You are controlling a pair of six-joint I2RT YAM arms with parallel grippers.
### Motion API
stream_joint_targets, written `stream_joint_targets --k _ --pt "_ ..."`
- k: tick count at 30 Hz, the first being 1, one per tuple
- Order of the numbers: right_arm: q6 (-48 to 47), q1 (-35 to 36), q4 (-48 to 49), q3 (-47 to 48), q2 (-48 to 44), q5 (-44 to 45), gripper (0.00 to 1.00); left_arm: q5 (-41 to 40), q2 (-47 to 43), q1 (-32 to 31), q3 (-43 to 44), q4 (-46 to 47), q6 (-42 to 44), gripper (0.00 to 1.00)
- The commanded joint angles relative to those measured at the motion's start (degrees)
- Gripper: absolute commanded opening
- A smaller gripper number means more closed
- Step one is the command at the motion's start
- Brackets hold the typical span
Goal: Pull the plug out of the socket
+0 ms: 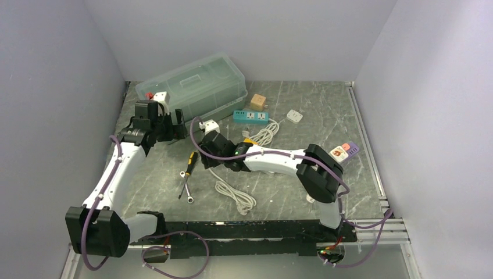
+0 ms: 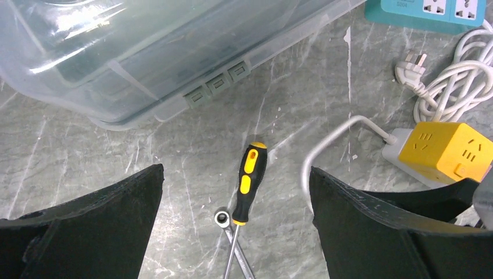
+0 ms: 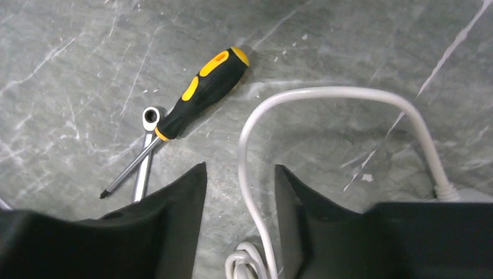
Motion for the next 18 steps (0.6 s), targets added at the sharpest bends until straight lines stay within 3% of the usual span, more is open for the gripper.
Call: stream_joint_targets --k 1,4,7,14,18 --pt "-3.32 0.07 3.82 1.01 -3.18 -1.50 0.62 -1.19 -2.28 0.20 1.18 -0.18 -0.66 0.99" --pt "-5.45 0.14 2.86 -1.44 -8.56 -1.83 0.82 0.71 -2.60 -0.01 0.77 0.68 -0.20 0.99" --pt "-7.92 -0.32 0.96 -4.88 -15.01 -1.05 0.89 0.83 -3.30 -2.03 0.38 1.21 0.44 0.99" --pt "-12.04 -6.10 1.40 -20.40 -33.46 -2.02 0.90 -0.83 -4.90 -10.19 -1.21 3.26 1.75 0.98" --pt "-13.82 -17.22 3.98 -29.37 -41.39 -9.44 0.86 0.35 -4.05 -16.76 -0.42 4.41 1.24 0.97"
